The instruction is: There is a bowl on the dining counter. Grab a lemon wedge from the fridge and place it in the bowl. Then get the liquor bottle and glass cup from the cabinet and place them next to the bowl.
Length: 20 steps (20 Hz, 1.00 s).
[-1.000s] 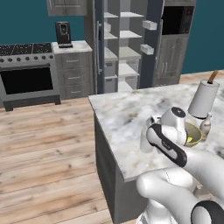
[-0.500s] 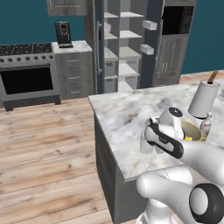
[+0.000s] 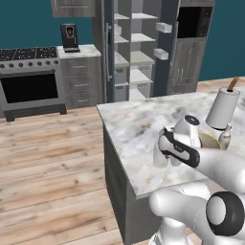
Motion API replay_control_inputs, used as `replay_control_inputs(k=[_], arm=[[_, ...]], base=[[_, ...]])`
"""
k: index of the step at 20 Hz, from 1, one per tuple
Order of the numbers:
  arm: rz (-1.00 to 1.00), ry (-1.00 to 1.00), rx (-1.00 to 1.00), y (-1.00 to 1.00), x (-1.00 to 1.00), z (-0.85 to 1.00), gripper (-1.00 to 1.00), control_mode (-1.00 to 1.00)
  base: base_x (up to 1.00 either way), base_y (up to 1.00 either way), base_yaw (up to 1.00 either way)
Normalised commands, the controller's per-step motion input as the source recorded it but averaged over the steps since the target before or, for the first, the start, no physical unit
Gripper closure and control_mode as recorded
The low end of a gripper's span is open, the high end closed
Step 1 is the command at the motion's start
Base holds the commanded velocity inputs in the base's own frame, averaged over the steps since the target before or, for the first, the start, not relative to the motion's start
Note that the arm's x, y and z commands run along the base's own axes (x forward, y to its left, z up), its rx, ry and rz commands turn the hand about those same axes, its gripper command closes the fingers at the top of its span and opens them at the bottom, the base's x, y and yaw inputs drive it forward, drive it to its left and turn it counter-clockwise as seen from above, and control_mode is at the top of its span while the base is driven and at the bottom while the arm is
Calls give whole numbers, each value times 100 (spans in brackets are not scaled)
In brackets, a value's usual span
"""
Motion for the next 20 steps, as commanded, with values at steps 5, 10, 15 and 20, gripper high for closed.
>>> replay_control_inputs(k=[5,10,15,20], arm=[[1,0,0,-2,2,-29,100,-100],[1,0,-1,0,6,-38,100,-100],[1,0,-5,0,3,-45,-100,-100],[0,-3,-1,0,-6,-15,-100,-100]], base=[[0,0,0],[0,0,0],[0,0,0],[0,0,0]])
